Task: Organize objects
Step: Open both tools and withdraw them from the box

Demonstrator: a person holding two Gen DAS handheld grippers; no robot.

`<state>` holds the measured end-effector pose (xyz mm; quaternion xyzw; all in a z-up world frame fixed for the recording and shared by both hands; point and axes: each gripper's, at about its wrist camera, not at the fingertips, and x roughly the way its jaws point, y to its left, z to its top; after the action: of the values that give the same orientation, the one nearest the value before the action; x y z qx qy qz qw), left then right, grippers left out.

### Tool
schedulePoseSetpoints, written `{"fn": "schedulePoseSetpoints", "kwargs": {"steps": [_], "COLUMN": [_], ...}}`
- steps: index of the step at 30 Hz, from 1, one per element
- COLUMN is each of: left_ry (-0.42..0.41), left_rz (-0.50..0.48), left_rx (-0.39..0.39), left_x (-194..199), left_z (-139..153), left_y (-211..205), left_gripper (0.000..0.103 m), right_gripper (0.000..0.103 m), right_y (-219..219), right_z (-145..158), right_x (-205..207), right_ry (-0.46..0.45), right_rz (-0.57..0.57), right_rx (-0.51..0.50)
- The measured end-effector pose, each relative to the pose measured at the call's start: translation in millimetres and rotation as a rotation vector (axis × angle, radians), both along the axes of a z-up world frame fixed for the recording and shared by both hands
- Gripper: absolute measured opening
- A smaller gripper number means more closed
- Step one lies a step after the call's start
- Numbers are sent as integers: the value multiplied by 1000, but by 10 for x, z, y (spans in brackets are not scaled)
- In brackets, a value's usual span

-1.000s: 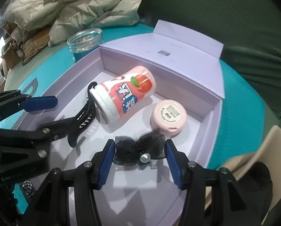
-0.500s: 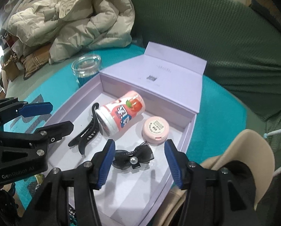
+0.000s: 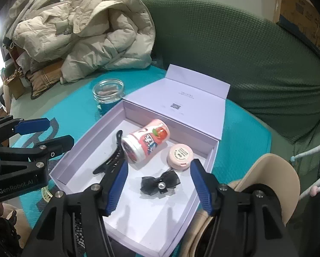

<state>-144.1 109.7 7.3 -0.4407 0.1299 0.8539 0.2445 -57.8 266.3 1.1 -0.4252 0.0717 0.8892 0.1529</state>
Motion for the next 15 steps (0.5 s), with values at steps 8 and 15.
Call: {"fn": "schedulePoseSetpoints", "kwargs": {"steps": [8,15], "left_ry": [39,45], "left_rz": [50,83], "left_rx": [7,6], "left_x": [61,120], "left_z": [113,140], "left_y": [-252,-506], "left_gripper": [63,65], "right_gripper": [64,65], "right_y": [-219,-441], "right_z": [134,175], "right_x": [19,-23], "right_ry": [24,34], "right_rz": [27,66], "right_rx": [18,22]}}
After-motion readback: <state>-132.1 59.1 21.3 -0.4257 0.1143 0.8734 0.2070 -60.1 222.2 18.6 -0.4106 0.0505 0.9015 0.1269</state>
